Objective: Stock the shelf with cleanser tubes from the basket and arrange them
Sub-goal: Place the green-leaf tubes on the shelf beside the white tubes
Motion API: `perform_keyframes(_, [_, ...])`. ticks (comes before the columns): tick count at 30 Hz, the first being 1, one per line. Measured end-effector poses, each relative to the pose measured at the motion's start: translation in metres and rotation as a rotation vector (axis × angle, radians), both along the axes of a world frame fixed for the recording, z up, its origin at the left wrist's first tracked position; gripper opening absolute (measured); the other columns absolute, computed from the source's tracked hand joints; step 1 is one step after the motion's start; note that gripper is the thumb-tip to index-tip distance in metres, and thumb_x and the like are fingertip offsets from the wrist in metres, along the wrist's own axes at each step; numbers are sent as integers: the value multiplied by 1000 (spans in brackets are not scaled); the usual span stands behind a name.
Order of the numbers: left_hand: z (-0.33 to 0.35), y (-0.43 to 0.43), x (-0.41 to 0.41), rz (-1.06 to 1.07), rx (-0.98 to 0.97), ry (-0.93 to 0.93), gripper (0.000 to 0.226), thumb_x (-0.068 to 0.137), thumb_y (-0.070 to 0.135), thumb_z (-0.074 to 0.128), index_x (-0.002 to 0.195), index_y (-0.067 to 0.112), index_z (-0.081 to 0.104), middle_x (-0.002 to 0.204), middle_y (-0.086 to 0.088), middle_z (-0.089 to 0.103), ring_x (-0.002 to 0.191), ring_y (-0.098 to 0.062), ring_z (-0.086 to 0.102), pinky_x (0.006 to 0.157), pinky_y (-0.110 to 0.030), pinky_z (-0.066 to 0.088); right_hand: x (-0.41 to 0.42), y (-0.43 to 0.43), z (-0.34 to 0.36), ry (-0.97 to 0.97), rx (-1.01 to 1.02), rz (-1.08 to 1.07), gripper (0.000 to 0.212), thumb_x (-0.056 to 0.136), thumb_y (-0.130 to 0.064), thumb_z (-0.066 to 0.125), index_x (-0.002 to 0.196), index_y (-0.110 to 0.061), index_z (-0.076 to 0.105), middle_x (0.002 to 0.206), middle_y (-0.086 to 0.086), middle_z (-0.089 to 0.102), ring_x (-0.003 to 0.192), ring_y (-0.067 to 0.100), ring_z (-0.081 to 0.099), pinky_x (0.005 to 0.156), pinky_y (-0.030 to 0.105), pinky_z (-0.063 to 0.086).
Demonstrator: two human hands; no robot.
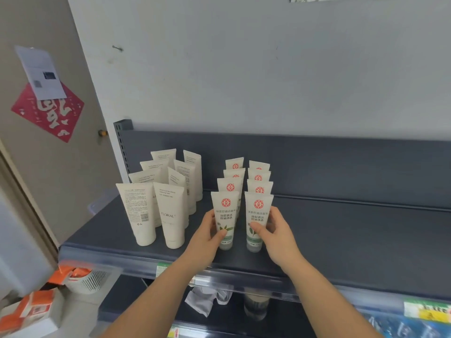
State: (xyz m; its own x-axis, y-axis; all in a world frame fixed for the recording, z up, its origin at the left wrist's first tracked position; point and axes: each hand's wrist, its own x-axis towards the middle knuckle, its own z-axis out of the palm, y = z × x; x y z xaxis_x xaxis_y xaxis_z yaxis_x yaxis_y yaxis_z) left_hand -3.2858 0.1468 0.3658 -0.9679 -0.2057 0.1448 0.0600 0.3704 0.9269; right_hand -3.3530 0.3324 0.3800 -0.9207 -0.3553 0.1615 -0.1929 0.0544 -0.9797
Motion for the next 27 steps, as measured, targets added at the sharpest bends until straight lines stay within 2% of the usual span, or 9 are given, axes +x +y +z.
perform_keyframes(5, [2, 1, 10, 14, 9, -31, 52, 97, 14, 56, 140, 33, 34, 138, 17, 51, 126, 2, 47, 112, -35, 37, 5, 12, -1, -102, 92, 26, 36, 86, -18, 71, 119, -25, 58, 117, -12, 66, 109, 5, 60, 85, 22, 48])
perform_keyframes(8, [3, 3, 24, 71, -54, -49, 62, 95, 17, 59, 148, 28, 27, 144, 10, 42, 131, -6, 43, 112, -35, 37, 11, 28, -2, -88, 176, -42, 36, 87, -22, 71, 119, -23, 56, 114, -13, 62, 104, 5, 60, 80, 20, 46])
perform_keyframes(10, [2, 5, 36, 133, -116, -43, 65, 94, 15, 59, 149, 26, 26, 144, 8, 38, 131, -8, 40, 111, -34, 37, 16, 38, -2, -71, 255, -100, 32, 89, -20, 67, 119, -22, 55, 114, -10, 62, 103, 12, 61, 83, 26, 46])
perform_keyframes(12, [0, 6, 50, 166, -198, -19, 60, 94, 14, 58, 146, 27, 30, 144, 9, 37, 131, -7, 39, 106, -26, 36, 21, 46, -2, -12, 328, -124, 21, 91, -18, 62, 111, -22, 58, 110, -7, 64, 96, 15, 62, 80, 29, 47])
perform_keyframes(16, [-4, 3, 77, 173, -458, 4, 52, 97, 19, 54, 144, 28, 33, 145, 12, 35, 130, -2, 36, 98, -15, 31, 39, 46, 2, 160, 470, -14, 10, 92, -18, 59, 96, -27, 62, 98, -11, 64, 90, 6, 60, 68, 17, 43])
perform_keyframes(18, [-6, -1, 86, 194, -593, 9, 50, 97, 21, 53, 143, 27, 35, 145, 11, 37, 128, -6, 41, 98, -15, 32, 49, 35, 2, 233, 526, 94, 14, 92, -19, 60, 102, -28, 63, 102, -13, 65, 93, 2, 60, 73, 12, 44])
perform_keyframes(20, [-7, -6, 94, 223, -701, 9, 50, 96, 22, 54, 143, 25, 37, 145, 9, 39, 129, -11, 43, 103, -21, 34, 56, 19, 1, 332, 597, 205, 26, 93, -22, 58, 118, -28, 60, 115, -15, 61, 104, 1, 57, 86, 14, 43])
perform_keyframes(23, [-10, -20, 109, 282, -835, -11, 53, 92, 23, 56, 143, 23, 39, 144, 5, 43, 130, -16, 43, 108, -33, 37, 65, -9, 3, 455, 698, 343, 43, 96, -28, 54, 138, -26, 47, 137, -12, 48, 124, 5, 46, 100, 17, 33])
perform_keyframes(27, [-13, -48, 133, 383, -998, -62, 60, 87, 25, 59, 143, 25, 40, 143, 5, 46, 131, -18, 44, 107, -38, 36, 76, -50, 4, 534, 769, 479, 57, 98, -33, 50, 151, -24, 29, 156, -8, 28, 142, 10, 27, 114, 24, 23])
